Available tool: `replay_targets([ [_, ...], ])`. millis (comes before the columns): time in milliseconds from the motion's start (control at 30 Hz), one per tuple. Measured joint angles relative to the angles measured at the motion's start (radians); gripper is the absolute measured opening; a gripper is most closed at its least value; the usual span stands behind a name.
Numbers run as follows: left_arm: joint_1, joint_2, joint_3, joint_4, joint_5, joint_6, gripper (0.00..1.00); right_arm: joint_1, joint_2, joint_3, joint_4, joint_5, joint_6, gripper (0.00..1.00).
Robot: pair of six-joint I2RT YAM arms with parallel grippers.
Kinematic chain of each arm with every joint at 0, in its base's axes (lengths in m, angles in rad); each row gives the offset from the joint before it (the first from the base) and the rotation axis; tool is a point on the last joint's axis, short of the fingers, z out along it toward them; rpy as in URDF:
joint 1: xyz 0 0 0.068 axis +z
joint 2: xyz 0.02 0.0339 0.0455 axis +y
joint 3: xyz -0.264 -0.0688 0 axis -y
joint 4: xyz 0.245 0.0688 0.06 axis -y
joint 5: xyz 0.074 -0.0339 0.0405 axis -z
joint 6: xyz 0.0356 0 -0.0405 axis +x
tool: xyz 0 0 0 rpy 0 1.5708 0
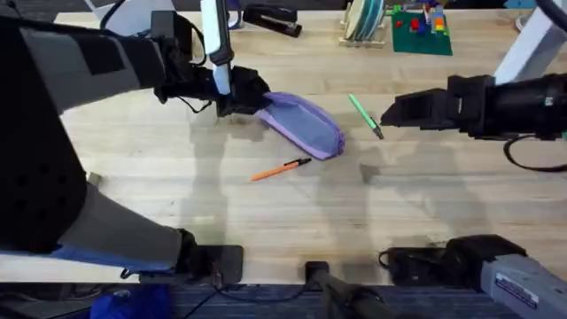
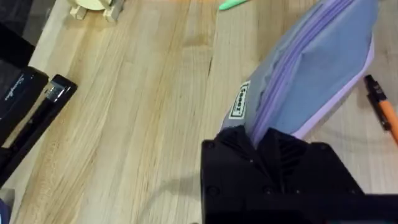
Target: Unzip the bag, pick up the pens from the table one at a time and place them inside, then zip the bag closed.
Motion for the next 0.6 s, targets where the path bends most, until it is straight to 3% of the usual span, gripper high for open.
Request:
replay_targets([
  [600,0.0,0.0,0.0,0.001,0.0,0.0,0.041,0.104,0.071,0.0,0.057,0.0,-0.281,0.996],
])
